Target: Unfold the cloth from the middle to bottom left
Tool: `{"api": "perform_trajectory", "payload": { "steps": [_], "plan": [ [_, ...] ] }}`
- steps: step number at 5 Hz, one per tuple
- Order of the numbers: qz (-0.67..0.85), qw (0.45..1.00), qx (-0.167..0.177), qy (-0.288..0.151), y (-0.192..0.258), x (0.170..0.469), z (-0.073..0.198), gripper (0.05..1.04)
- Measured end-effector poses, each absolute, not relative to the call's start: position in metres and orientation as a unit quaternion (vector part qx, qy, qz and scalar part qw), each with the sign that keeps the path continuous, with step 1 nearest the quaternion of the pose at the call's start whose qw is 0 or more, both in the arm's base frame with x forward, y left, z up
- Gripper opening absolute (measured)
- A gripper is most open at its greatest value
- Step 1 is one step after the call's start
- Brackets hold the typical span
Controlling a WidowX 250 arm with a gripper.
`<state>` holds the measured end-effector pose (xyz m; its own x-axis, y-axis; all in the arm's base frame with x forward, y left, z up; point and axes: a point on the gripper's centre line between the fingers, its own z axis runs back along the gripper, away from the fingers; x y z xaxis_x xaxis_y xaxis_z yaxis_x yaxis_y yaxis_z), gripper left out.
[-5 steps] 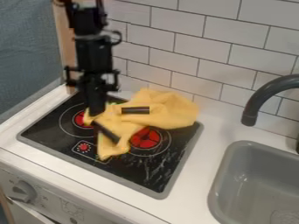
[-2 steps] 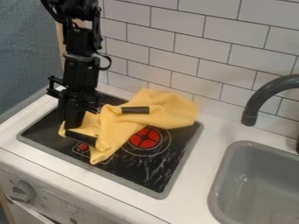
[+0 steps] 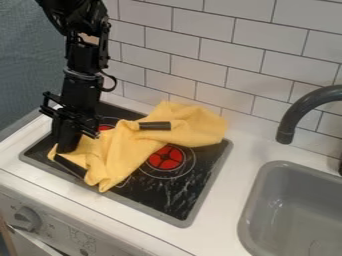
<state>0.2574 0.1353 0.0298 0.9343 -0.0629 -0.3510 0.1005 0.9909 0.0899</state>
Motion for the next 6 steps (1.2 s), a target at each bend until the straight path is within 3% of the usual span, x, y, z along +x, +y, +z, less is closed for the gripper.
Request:
{"api": "perform_trajectory", "payload": {
  "steps": [1, 3, 4, 6],
  "plan": [
    [-0.017, 0.984, 0.042, 0.171, 0.144, 0.252, 0.027, 0.226],
    [-0.023, 0.985, 0.038, 0.165, 0.143, 0.251, 0.025, 0.806],
    [-0.028, 0.989, 0.031, 0.145, 0.140, 0.254, 0.036, 1.013],
    [-0.046, 0.996, 0.014, 0.080, 0.132, 0.262, 0.067, 1.000]
  ]
}}
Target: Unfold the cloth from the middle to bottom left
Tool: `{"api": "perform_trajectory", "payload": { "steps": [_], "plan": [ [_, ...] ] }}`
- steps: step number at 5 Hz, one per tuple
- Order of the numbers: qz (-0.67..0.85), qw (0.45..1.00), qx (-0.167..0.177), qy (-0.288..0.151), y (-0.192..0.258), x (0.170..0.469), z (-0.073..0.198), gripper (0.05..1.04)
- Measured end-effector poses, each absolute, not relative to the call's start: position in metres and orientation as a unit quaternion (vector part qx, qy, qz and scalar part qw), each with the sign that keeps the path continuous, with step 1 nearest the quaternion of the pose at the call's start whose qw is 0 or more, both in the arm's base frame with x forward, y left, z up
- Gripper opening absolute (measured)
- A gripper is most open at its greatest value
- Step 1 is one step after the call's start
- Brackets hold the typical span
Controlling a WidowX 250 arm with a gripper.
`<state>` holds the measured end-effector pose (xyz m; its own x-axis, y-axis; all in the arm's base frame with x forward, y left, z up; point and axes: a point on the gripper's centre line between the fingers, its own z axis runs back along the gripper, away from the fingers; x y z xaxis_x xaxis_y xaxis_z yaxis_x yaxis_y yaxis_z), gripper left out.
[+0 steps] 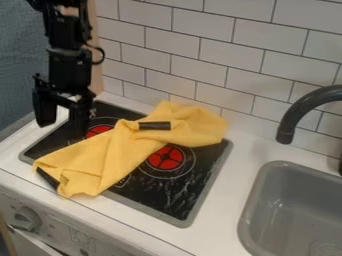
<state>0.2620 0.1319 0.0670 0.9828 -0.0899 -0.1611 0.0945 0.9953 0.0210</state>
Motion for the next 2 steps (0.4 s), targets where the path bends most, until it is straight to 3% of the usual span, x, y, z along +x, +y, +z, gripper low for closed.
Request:
{"api": "perform_trajectory", "payload": {
  "steps": [1, 2],
  "plan": [
    [-0.048, 0.998, 0.004, 0.037, 0.1369, 0.2626, 0.0817, 1.000],
    [-0.047, 0.998, 0.003, 0.037, 0.1370, 0.2618, 0.0819, 1.000]
  ]
}}
